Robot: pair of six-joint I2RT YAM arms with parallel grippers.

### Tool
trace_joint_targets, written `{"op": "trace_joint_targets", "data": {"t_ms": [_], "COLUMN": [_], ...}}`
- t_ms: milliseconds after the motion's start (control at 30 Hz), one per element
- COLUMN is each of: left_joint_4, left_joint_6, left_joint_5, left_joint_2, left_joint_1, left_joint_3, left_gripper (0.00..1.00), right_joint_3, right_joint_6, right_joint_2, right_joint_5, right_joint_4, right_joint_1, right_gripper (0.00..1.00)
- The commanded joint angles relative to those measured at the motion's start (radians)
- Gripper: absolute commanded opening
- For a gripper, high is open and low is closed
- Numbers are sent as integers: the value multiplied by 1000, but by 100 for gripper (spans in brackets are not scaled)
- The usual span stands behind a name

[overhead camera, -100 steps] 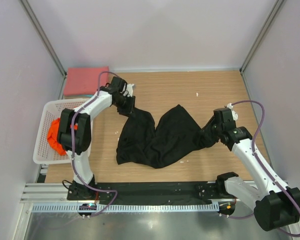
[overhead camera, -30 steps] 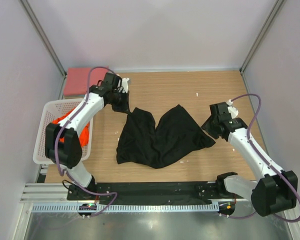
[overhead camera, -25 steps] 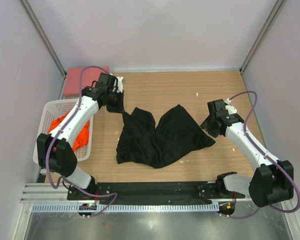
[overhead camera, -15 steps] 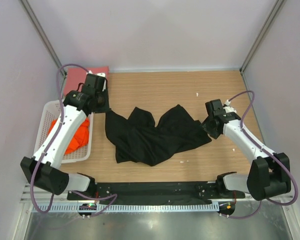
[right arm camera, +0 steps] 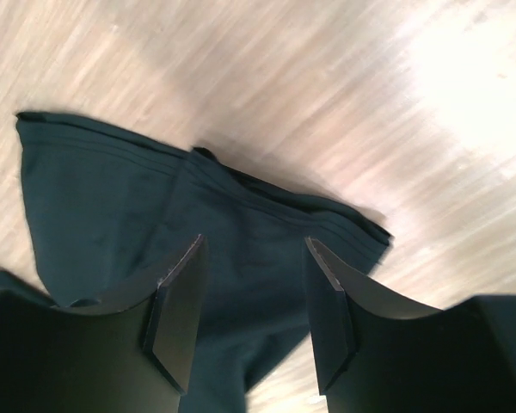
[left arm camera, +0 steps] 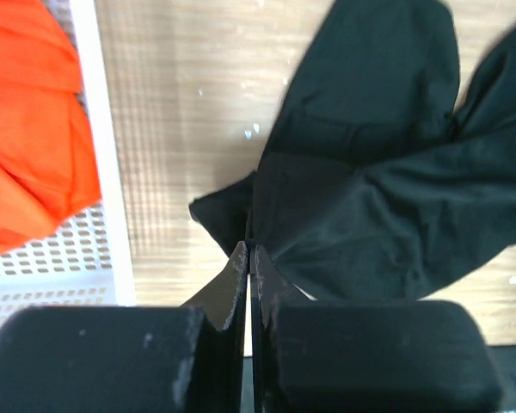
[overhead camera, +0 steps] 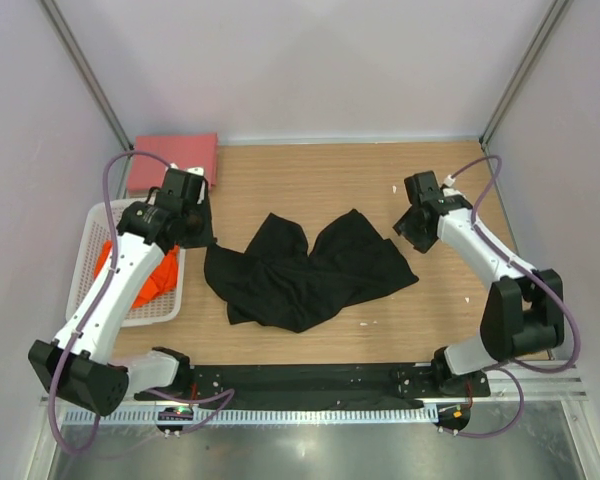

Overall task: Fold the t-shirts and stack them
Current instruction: Flatten the tshirt out

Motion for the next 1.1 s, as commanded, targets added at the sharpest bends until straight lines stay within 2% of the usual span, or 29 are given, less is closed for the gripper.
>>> {"op": "trace_joint_targets", "data": {"t_ms": [0, 200, 467, 833, 1067], "left_joint_4": [10, 40, 53, 69, 80], "left_joint_6": [-14, -12, 2, 8, 8], "left_joint_5": [69, 120, 137, 137, 137], "left_joint_2": [-52, -88, -124, -158, -158], "left_joint_1": [1, 1, 1, 1, 1], "left_joint_3": [-37, -109, -141, -163, -181], "left_gripper": [0, 0, 0, 0, 0], "right_joint_3": [116, 325, 463, 523, 506], "right_joint_6": [23, 65, 137, 181, 185], "right_joint_2": [130, 371, 508, 629, 661], "right_joint_5": [-7, -21, -61, -41, 3], "right_joint_4": [-31, -170, -235, -335, -301], "right_joint_1": [-3, -1, 5, 20, 19], "right_gripper": [54, 48, 45, 43, 38]}}
